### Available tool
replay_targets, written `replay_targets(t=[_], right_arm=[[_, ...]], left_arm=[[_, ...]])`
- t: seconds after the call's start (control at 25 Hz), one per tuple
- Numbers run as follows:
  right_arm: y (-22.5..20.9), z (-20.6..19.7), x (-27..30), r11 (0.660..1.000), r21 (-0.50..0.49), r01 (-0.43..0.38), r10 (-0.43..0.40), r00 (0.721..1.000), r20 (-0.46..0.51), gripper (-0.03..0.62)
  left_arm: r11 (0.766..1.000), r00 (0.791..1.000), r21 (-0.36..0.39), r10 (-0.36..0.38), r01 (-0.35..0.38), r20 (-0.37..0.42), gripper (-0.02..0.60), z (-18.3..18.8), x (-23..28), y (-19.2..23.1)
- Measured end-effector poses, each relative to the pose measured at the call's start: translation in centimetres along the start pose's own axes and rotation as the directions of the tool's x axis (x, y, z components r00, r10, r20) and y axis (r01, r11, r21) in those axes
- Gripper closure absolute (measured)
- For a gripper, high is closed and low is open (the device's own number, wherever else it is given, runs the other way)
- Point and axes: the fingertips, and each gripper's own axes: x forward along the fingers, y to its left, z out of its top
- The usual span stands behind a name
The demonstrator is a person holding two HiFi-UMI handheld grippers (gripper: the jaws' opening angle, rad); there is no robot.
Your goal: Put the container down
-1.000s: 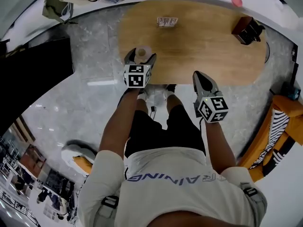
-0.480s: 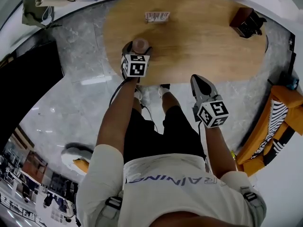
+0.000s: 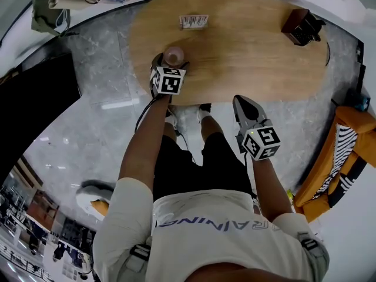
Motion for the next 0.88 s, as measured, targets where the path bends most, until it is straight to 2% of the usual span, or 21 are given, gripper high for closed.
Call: replay_targets(t=[0.12, 0.2, 0.32, 0.36, 0.56, 0.72, 0.88], right_arm=[[1.0, 0.9, -0.9, 1.000, -0.017, 0.001, 0.000, 0.999, 0.032, 0.577], [2.1, 1.7, -1.3, 1.000, -0.027, -0.002, 0.004, 0.998, 0.064, 0.577], [3.6, 2.9, -1.6, 0.999, -0.047, -0.010, 0.014, 0.995, 0.099, 0.577], [4.2, 3.3, -1.7, 0.999, -0.052, -0.011, 0.017, 0.994, 0.108, 0.577], [8.6, 5.6, -3.5, 0.996, -0.082, -0.036, 0.050, 0.985, 0.168, 0.577], [13.4, 8.9, -5.4, 0.990, -0.114, -0.082, 0.107, 0.966, 0.236, 0.577], [18.2, 12.8, -7.1, 0.977, -0.186, -0.106, 0.159, 0.940, 0.302, 0.578]], left_arm=[[1.000, 1.000, 0.028, -0.010, 0.010, -0.005, 0.133, -0.3, -2.3, -0.4], [1.000, 0.999, -0.002, -0.027, 0.027, 0.018, 0.135, 0.0, -4.8, -0.3], [0.998, 0.993, -0.039, -0.047, 0.052, 0.112, 0.140, 1.6, -9.6, -0.3], [0.997, 0.987, -0.046, -0.054, 0.061, 0.151, 0.165, 2.1, -11.4, -0.4], [0.995, 0.951, -0.064, -0.057, 0.080, 0.305, 0.315, 3.1, -20.6, -0.4], [0.991, 0.909, -0.087, -0.057, 0.101, 0.412, 0.419, 3.9, -29.1, 0.3], [0.995, 0.855, -0.097, 0.025, 0.030, 0.518, 0.494, 4.7, -38.1, 2.0]])
